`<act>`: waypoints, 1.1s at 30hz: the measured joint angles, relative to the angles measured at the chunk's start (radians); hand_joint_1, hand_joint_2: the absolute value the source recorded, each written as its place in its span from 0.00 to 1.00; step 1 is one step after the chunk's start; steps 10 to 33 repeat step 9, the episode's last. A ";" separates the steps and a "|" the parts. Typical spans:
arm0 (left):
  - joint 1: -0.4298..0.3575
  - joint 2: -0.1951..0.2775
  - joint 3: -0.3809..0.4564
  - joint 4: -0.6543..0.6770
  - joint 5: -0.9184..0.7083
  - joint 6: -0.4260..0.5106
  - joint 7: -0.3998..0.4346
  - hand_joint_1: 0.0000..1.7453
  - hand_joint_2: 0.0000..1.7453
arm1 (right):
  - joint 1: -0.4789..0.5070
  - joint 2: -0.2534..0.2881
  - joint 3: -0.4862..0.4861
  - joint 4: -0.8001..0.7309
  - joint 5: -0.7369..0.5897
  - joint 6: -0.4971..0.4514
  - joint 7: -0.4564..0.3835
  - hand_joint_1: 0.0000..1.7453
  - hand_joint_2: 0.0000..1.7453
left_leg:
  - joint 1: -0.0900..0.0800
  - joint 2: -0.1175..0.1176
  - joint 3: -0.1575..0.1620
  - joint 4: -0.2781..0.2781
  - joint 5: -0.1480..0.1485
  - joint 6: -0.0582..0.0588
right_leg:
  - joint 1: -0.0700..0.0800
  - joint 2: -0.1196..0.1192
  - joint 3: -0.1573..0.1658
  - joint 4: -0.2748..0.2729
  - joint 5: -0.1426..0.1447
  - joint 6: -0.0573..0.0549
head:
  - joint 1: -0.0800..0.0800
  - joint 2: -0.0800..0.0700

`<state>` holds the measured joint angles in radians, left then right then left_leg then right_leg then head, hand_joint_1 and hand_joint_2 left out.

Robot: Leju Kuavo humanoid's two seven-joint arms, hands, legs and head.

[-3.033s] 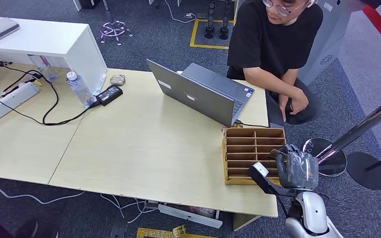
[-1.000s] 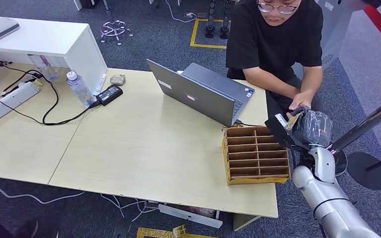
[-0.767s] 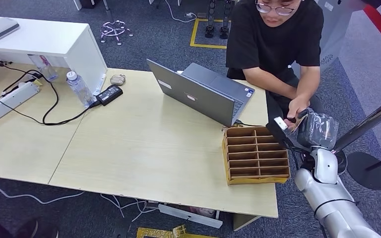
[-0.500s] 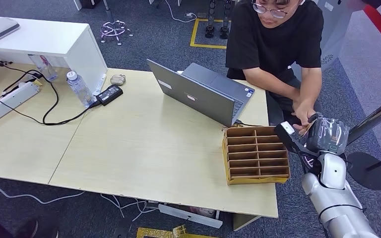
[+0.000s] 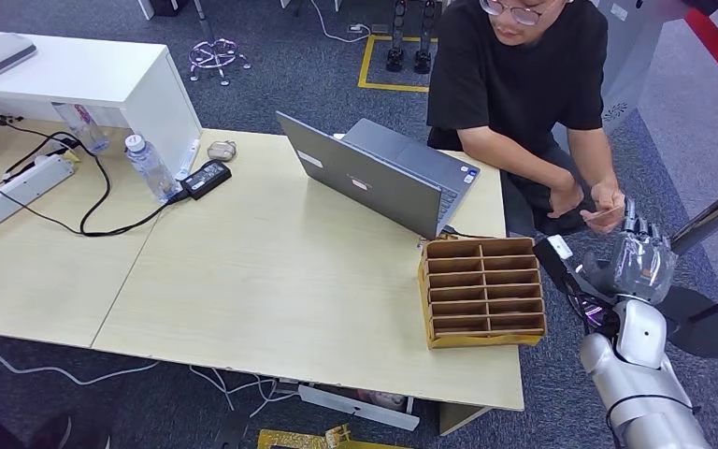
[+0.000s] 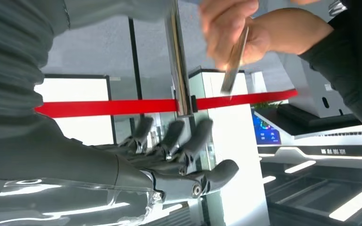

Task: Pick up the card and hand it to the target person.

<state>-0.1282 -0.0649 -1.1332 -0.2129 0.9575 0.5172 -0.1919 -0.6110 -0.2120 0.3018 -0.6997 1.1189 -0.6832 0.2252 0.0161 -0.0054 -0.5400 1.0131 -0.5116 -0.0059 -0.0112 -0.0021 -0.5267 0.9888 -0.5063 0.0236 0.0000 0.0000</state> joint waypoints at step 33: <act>-0.001 0.000 -0.010 0.000 0.002 -0.002 0.002 0.00 0.00 | 0.026 0.008 -0.039 -0.012 -0.061 0.000 -0.076 0.00 1.00 | 0.000 0.000 0.000 0.000 0.000 0.000 | 0.000 0.000 0.000 0.000 0.000 0.000 | 0.000 0.000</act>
